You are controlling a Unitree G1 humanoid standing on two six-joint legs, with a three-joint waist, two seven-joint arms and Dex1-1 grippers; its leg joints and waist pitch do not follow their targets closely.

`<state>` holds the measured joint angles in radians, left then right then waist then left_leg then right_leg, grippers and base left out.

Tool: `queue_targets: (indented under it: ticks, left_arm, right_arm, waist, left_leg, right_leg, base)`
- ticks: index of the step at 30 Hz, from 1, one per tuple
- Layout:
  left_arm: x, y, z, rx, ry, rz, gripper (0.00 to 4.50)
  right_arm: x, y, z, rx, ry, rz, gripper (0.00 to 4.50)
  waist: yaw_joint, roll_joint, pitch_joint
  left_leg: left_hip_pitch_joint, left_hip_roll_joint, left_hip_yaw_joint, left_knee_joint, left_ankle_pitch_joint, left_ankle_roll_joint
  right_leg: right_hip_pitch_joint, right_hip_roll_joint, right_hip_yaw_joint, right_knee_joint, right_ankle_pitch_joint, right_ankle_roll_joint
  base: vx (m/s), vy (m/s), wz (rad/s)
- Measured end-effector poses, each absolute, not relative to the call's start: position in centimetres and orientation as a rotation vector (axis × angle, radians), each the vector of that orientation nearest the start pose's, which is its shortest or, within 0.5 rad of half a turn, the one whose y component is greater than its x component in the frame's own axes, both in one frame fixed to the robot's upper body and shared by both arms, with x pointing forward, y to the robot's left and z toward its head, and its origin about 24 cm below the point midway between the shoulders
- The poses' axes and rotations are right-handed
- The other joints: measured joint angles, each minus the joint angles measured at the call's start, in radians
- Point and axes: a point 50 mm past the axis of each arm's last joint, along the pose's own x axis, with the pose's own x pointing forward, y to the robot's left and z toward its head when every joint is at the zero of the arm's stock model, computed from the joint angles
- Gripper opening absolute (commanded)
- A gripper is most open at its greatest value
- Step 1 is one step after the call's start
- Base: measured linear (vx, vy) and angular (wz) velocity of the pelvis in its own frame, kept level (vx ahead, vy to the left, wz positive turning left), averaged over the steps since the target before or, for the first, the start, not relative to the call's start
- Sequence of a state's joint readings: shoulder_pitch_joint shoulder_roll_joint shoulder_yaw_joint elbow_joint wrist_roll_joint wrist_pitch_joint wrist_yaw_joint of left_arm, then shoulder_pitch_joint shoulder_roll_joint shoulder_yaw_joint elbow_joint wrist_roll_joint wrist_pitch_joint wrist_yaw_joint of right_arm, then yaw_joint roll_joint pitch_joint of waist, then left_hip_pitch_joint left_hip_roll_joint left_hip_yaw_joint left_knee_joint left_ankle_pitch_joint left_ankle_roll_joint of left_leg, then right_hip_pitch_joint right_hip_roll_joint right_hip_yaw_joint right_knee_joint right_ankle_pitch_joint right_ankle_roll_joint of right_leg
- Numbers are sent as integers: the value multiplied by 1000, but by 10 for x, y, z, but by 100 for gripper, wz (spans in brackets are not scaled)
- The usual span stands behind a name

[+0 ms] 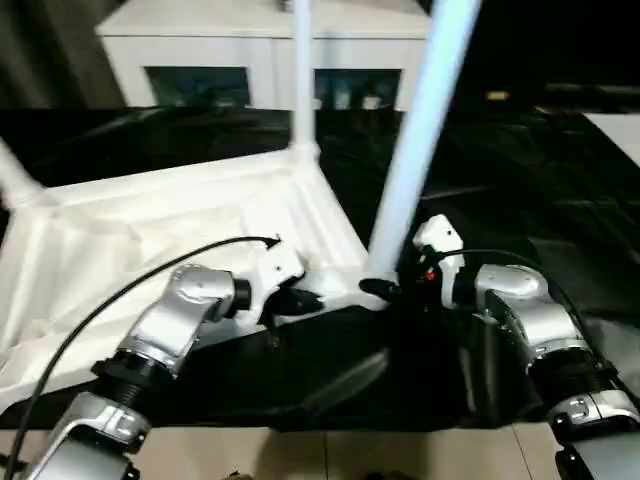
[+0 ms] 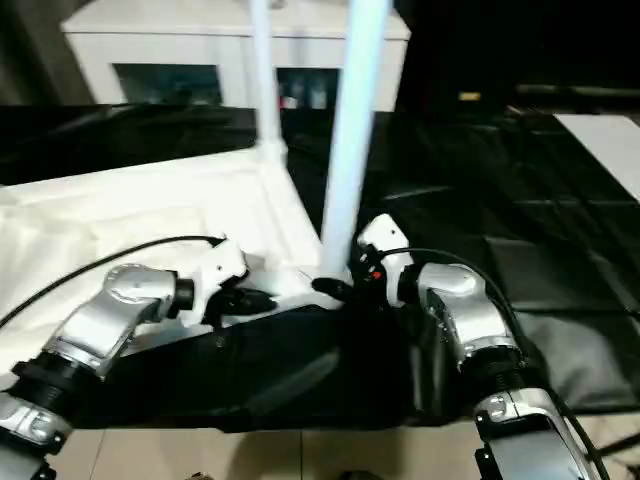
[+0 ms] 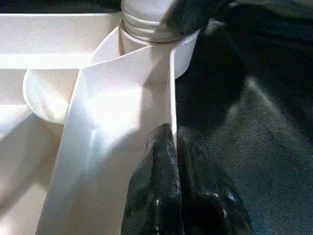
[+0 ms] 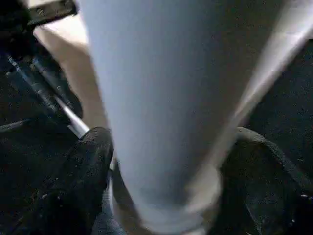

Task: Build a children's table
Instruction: Rotate leg to tighten

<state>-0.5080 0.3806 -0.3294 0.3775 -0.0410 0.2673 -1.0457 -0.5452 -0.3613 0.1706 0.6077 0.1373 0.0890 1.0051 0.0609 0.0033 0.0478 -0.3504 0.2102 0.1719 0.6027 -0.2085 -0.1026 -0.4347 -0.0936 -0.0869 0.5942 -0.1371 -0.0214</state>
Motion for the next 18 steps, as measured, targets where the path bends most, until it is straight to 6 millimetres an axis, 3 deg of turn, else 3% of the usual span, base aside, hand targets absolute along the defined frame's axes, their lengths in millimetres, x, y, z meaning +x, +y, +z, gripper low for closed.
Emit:
queue_targets:
  ticks: [3, 14, 18]
  left_arm:
    - [305, 123, 53, 362, 446, -1231, 0]
    - [304, 122, 54, 356, 452, -1241, 0]
    - [304, 122, 54, 354, 453, -1246, 0]
  right_arm:
    - [322, -154, 50, -196, 345, 1087, 383]
    - [321, -158, 51, -206, 361, 1102, 288]
    - [321, -160, 51, -193, 371, 1111, 274]
  waist:
    - [-1, -1, 0]
    - [2, -1, 0]
    - [4, -1, 0]
  left_leg:
    - [-1, -1, 0, 0, 0, 0]
    - [-2, 0, -1, -1, 0, 0]
    - [-2, 0, -1, -1, 0, 0]
  right_leg:
    - [0, 0, 1, 0, -1, 1]
    - [0, 0, 0, 1, -3, 4]
    - [0, 0, 0, 1, -3, 4]
  base:
    - [0, 0, 0]
    - [0, 0, 0]
    - [0, 0, 0]
